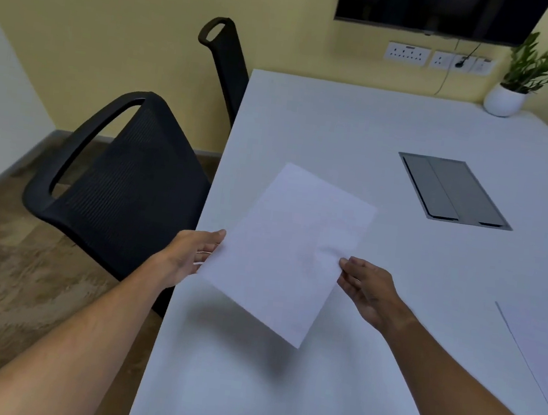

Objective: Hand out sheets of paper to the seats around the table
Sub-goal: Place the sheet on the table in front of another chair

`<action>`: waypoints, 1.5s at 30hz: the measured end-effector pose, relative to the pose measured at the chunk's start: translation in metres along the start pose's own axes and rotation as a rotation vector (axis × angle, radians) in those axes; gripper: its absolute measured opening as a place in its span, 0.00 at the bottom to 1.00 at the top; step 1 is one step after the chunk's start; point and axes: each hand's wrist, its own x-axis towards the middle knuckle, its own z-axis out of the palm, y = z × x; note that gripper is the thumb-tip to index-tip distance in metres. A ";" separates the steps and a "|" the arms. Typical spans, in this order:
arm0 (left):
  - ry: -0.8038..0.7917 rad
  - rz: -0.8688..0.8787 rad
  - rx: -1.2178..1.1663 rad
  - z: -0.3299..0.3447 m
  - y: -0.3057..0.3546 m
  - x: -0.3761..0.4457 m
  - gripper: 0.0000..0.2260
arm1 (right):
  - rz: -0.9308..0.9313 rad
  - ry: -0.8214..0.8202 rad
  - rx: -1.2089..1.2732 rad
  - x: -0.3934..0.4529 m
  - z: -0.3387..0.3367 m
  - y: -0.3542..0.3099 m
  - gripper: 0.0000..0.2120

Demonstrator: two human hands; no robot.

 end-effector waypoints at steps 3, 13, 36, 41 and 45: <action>-0.040 0.006 -0.231 0.010 -0.015 0.000 0.10 | -0.021 0.053 0.118 0.003 -0.002 0.002 0.07; 0.177 -0.019 -0.416 0.093 -0.043 0.006 0.09 | -0.004 0.086 0.286 0.012 -0.003 0.015 0.06; 0.145 0.075 0.149 0.056 0.004 0.031 0.07 | -0.027 0.022 -0.193 0.055 -0.057 -0.029 0.05; 0.338 0.087 0.090 0.051 -0.012 0.050 0.12 | -0.021 0.036 -0.264 0.073 -0.052 -0.018 0.09; 0.448 0.033 0.029 0.044 -0.030 0.071 0.09 | 0.020 0.092 -0.291 0.089 -0.050 -0.004 0.07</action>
